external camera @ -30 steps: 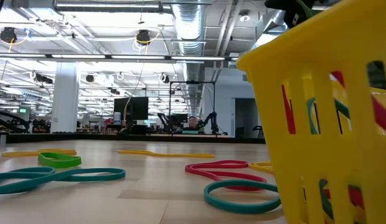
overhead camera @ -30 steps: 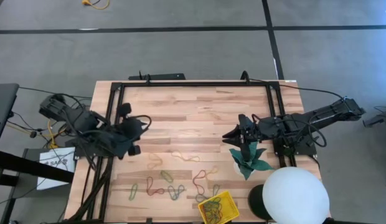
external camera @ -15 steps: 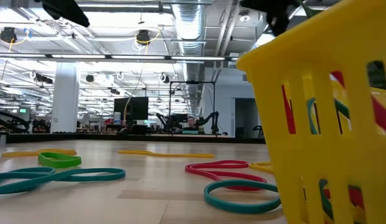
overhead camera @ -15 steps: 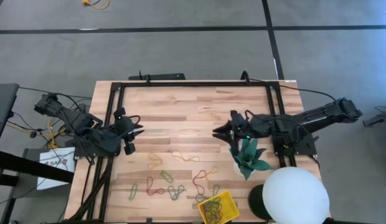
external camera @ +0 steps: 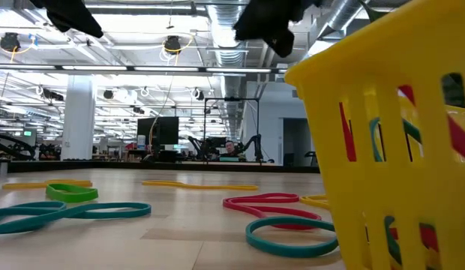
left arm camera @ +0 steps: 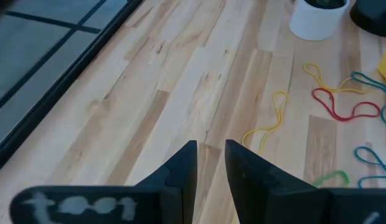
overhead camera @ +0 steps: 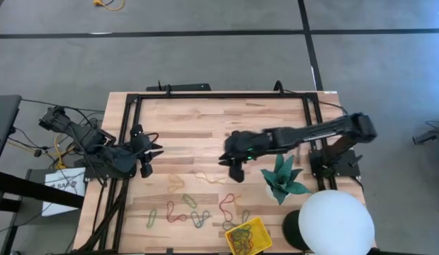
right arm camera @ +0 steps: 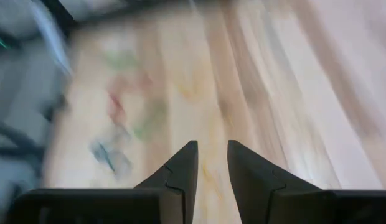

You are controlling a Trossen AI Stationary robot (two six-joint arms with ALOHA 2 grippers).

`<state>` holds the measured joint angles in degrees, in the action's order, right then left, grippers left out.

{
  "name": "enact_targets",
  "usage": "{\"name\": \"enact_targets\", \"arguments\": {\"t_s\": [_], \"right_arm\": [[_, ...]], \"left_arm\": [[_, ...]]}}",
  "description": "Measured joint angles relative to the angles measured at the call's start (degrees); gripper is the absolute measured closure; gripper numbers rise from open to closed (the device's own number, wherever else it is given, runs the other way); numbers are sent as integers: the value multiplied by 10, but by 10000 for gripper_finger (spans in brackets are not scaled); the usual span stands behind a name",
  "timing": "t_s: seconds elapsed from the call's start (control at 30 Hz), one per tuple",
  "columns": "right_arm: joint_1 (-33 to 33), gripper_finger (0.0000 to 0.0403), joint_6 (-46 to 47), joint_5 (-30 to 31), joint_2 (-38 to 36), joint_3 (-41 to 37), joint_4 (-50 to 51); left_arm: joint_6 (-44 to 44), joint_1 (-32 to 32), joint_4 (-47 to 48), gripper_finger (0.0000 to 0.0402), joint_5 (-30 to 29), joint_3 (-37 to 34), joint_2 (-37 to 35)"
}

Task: Pick and place items into bin
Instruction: Put the yellow rubber band into the yellow bin

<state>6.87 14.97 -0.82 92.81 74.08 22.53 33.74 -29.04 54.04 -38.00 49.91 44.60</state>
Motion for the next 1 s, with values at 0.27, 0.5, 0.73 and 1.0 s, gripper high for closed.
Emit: {"name": "enact_targets", "arguments": {"t_s": [0.27, 0.5, 0.73, 1.0], "right_arm": [[43, 321, -4, 6, 165, 157, 133], [54, 321, -3, 9, 249, 217, 145], [46, 321, 17, 9, 309, 235, 144], [46, 321, 20, 32, 314, 236, 143]], "left_arm": [[12, 0, 0, 329, 0, 0, 0], [27, 0, 0, 329, 0, 0, 0], [28, 0, 0, 329, 2, 0, 0], [28, 0, 0, 329, 2, 0, 0]]}}
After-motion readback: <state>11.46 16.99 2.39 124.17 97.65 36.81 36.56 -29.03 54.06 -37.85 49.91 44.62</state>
